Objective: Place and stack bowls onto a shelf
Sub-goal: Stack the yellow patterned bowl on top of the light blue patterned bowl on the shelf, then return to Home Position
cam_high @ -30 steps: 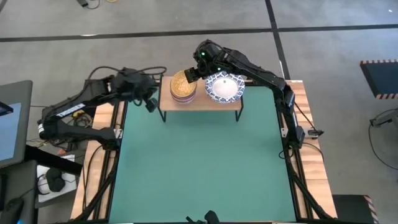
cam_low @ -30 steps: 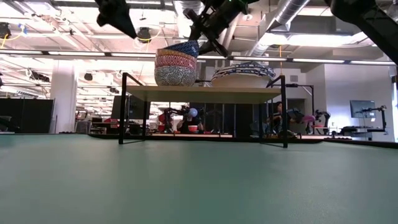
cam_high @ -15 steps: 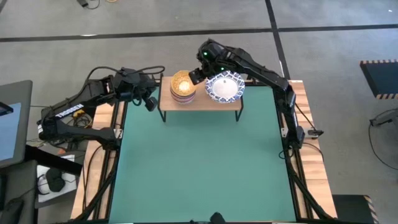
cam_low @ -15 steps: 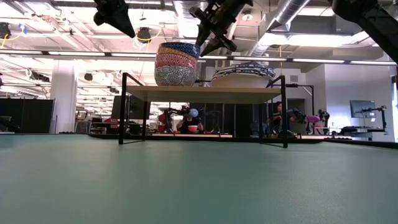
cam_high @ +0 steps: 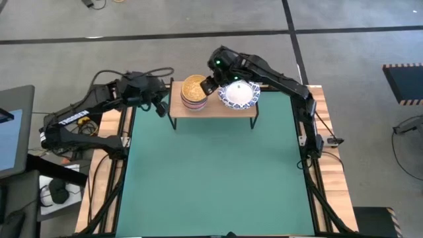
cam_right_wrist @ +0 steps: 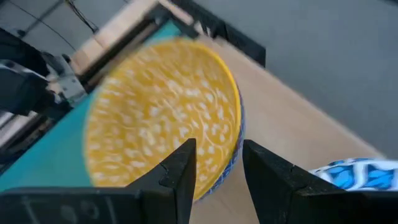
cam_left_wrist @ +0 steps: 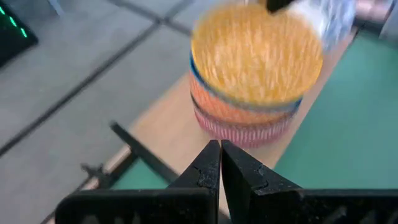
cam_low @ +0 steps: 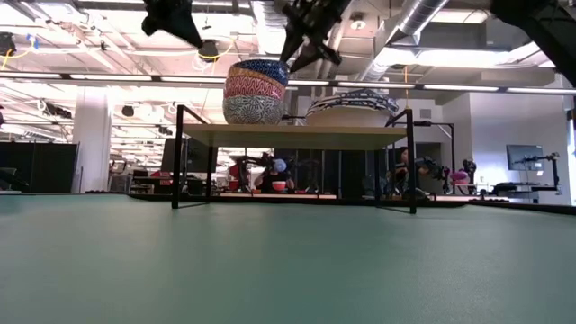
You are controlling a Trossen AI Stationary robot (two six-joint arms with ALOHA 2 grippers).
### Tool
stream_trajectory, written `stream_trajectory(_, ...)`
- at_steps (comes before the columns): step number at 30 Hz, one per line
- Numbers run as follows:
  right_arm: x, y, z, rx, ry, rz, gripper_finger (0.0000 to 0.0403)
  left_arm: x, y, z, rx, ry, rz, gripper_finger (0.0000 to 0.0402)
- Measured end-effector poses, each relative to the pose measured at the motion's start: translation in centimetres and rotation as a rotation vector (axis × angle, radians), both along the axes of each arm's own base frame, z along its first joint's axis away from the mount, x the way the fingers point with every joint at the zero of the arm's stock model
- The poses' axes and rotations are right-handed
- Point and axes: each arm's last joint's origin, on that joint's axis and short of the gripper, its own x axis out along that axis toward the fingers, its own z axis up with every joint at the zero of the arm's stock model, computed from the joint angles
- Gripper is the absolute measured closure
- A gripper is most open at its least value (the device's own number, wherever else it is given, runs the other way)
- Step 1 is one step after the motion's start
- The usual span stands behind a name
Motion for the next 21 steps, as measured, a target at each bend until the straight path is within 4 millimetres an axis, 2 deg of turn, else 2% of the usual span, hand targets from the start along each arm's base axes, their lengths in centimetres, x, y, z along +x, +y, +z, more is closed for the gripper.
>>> stream_trajectory(5,-1.7,1.2,3.1,-0.062,-0.075,0.031,0.0246,-1.2,-0.5,1.4,0.046,-0.093,0.004,0.0401)
stream_trajectory(12,-4.1,2.8,5.8,-0.143,-0.086,0.059,0.0246,-2.9,-1.4,2.2,0.056,-0.15,-0.002,0.0401)
stream_trajectory(18,-5.1,6.2,8.5,-0.297,-0.152,0.181,0.0246,-4.5,-2.6,3.3,0.11,-0.3,-0.07,0.0401)
stream_trajectory(21,-5.7,7.7,9.4,-0.329,-0.184,0.283,0.0246,-4.7,-3.1,2.1,0.125,-0.429,-0.156,0.0401)
